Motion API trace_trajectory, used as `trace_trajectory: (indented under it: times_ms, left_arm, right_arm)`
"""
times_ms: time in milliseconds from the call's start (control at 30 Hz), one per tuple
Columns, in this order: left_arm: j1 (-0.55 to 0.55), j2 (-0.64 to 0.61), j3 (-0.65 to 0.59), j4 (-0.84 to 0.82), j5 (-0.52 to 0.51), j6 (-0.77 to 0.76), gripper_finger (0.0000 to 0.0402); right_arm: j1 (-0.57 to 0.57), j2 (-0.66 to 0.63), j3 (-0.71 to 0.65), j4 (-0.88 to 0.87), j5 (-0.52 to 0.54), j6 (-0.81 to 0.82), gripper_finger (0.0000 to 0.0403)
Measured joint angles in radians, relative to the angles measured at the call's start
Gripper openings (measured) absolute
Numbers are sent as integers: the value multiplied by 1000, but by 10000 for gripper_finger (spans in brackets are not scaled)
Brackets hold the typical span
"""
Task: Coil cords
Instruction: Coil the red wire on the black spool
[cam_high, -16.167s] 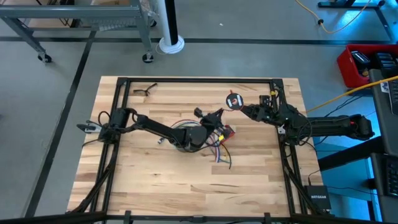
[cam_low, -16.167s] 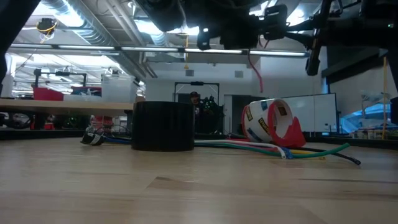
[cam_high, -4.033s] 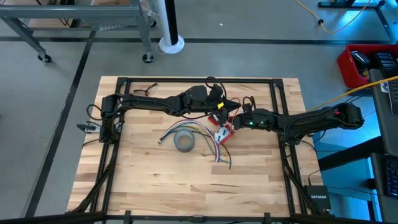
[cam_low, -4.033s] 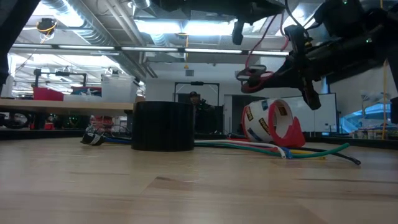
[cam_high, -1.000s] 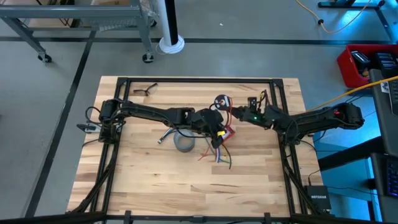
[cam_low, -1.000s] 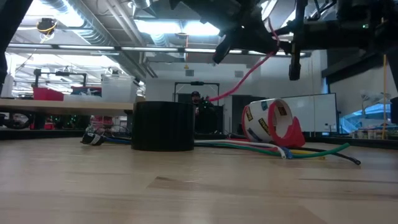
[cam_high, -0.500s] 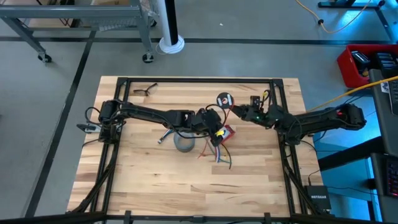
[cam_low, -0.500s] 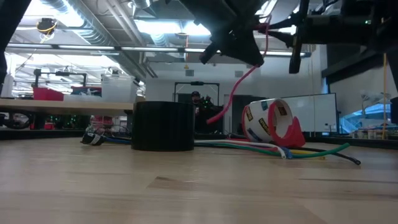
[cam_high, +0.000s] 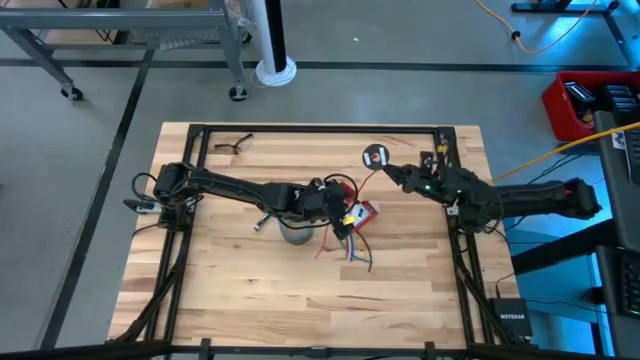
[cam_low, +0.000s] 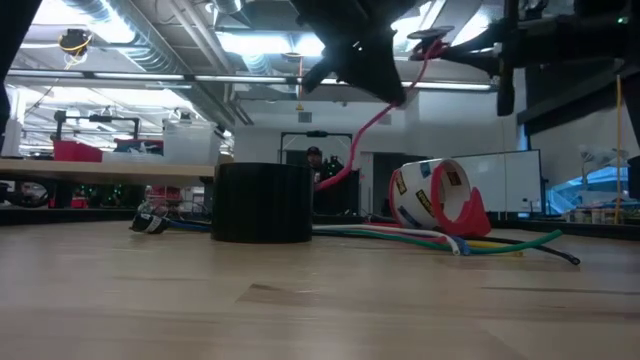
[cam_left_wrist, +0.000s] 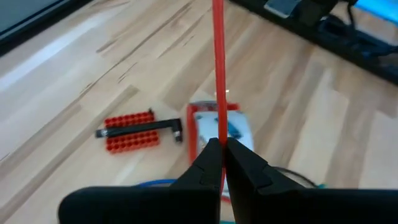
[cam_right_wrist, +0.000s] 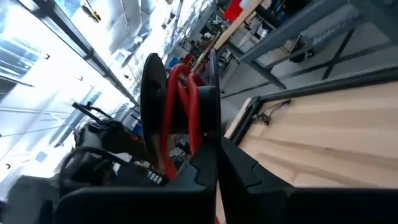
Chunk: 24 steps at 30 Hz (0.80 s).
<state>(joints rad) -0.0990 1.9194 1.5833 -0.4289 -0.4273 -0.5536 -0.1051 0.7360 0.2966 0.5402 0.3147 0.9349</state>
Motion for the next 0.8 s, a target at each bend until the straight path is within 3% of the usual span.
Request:
trace_trajectory:
  times_ms: [400, 600, 800]
  left_arm:
    - [15, -2, -5, -80, -92, 8, 1]
    - [59, -2, -6, -84, -92, 26, 1]
    - [94, -2, -6, -33, -37, 49, 1]
  right_arm:
    - [0, -241, -1, -282, 1, -26, 3]
    - [0, -271, -1, -357, -106, 6, 3]
    - [0, -271, 0, -361, -104, 6, 3]
